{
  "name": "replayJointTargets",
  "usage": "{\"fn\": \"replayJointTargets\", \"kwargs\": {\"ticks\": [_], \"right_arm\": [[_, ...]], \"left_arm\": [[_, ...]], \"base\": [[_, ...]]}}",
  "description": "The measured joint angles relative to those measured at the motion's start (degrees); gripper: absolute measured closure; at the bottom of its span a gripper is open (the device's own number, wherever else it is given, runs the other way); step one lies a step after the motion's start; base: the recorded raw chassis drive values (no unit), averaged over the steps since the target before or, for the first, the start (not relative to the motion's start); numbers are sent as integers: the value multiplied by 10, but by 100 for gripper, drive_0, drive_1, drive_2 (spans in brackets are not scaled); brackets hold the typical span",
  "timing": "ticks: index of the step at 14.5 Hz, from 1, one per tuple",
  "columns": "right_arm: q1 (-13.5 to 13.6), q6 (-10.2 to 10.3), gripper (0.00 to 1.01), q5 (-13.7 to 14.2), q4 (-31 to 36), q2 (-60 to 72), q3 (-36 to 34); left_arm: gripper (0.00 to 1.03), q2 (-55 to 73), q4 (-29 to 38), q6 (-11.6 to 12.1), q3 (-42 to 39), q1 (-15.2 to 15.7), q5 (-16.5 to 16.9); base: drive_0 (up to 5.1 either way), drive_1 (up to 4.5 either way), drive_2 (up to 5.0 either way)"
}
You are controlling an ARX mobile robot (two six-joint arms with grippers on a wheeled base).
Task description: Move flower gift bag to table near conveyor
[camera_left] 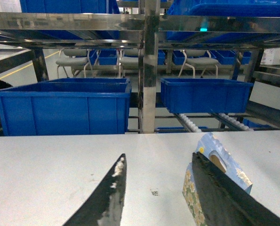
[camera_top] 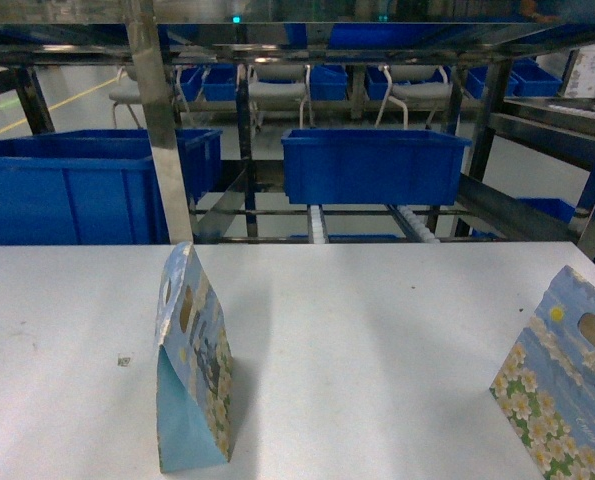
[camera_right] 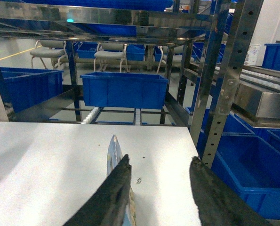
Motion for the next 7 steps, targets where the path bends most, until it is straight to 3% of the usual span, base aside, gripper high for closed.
{"fn": "replayJointTargets", "kwargs": {"ticks": [7], "right_arm": [[0,0,38,0,0,0,0]], "left_arm": [[33,0,0,0,0,0,0]], "base": [[0,0,0]]}}
